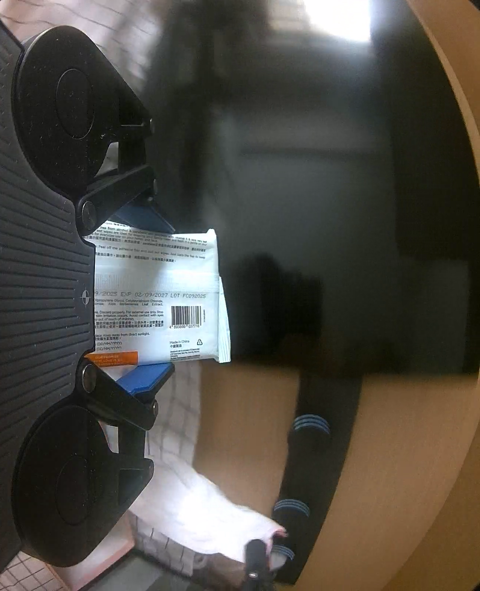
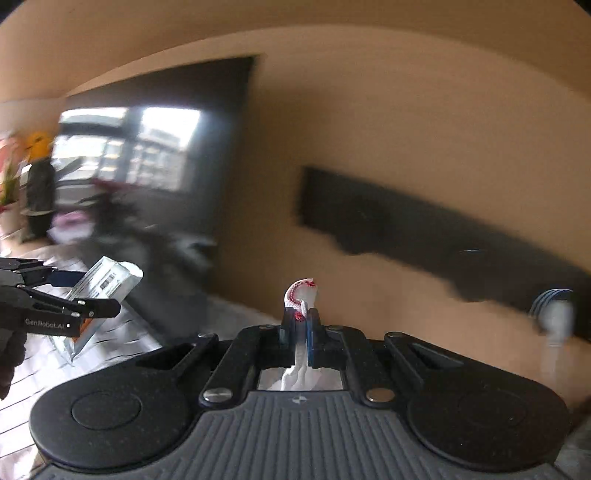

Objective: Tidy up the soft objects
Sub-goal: 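Carry the wipes pack and white cloth into the pink box while both grippers open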

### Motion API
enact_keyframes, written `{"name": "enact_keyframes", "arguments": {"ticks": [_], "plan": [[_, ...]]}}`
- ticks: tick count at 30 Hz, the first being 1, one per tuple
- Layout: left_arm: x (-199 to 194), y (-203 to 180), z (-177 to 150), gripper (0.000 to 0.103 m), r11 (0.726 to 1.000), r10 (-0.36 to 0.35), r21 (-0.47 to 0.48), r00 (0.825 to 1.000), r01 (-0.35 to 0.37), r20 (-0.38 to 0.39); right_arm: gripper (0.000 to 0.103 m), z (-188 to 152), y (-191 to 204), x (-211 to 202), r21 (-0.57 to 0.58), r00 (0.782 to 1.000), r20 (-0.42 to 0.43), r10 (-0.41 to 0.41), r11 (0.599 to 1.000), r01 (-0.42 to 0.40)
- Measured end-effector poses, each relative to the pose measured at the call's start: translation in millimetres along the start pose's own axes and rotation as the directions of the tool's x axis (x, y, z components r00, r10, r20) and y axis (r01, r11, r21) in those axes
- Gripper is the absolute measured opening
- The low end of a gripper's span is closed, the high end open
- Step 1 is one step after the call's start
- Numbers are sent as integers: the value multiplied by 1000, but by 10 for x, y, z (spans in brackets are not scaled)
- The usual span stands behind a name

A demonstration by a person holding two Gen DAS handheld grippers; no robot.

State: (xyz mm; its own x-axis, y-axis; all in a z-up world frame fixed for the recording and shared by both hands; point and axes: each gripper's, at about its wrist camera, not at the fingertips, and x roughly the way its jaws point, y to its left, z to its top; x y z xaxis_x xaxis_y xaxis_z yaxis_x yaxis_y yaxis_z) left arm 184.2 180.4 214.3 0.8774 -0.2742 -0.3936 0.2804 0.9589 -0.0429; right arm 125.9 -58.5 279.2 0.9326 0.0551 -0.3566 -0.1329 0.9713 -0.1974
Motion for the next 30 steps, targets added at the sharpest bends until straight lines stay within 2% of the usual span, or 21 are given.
{"name": "enact_keyframes", "arguments": {"ticks": [2,5,8,10,14,18,19,20,22,23,24,25,27,28,30], "plan": [[112,-289,147,80,999,-32,42,999,32,1,5,-35,-204,-100,10,998,12,-54,999,54],[258,-699,297,80,992,-113,52,993,114,-20,5,-128,-508,-234,42,993,18,-115,993,114],[391,-1146,327,80,975,-210,57,976,214,-63,5,-278,-808,-321,80,988,4,-153,985,152],[479,-1457,287,80,958,-269,74,958,277,-97,6,-400,-972,-330,110,985,-18,-169,979,170],[661,-2030,150,80,916,-375,83,910,394,-177,6,-678,-1276,-244,181,981,-71,-178,965,189],[867,-2495,-7,80,887,-435,48,867,459,-243,7,-1033,-1468,-209,244,978,-124,-167,950,193],[954,-2543,-12,80,882,-449,18,852,470,-268,12,-1144,-1488,-196,259,977,-136,-166,946,197],[1058,-2621,-56,80,878,-463,-29,831,478,-310,18,-1255,-1490,-190,264,973,-151,-175,941,210],[1301,-2794,-218,80,879,-464,-107,781,465,-417,41,-1477,-1489,-240,255,962,-170,-216,933,255],[1370,-2874,-316,80,882,-453,-97,775,460,-440,48,-1566,-1447,-267,250,959,-177,-223,932,263],[1420,-2960,-413,80,890,-424,-51,783,453,-455,58,-1643,-1419,-327,247,958,-178,-226,932,266],[1446,-3089,-534,80,899,-372,31,800,436,-470,63,-1739,-1387,-368,242,955,-182,-235,931,275],[1428,-3211,-713,80,899,-297,149,825,411,-481,67,-1867,-1332,-402,221,947,-197,-254,929,296],[1428,-3234,-787,80,900,-283,169,833,403,-476,69,-1913,-1285,-463,211,943,-206,-261,929,304],[1427,-3199,-859,80,905,-292,149,835,399,-465,73,-2029,-1268,-568,208,938,-223,-266,927,312]]}}
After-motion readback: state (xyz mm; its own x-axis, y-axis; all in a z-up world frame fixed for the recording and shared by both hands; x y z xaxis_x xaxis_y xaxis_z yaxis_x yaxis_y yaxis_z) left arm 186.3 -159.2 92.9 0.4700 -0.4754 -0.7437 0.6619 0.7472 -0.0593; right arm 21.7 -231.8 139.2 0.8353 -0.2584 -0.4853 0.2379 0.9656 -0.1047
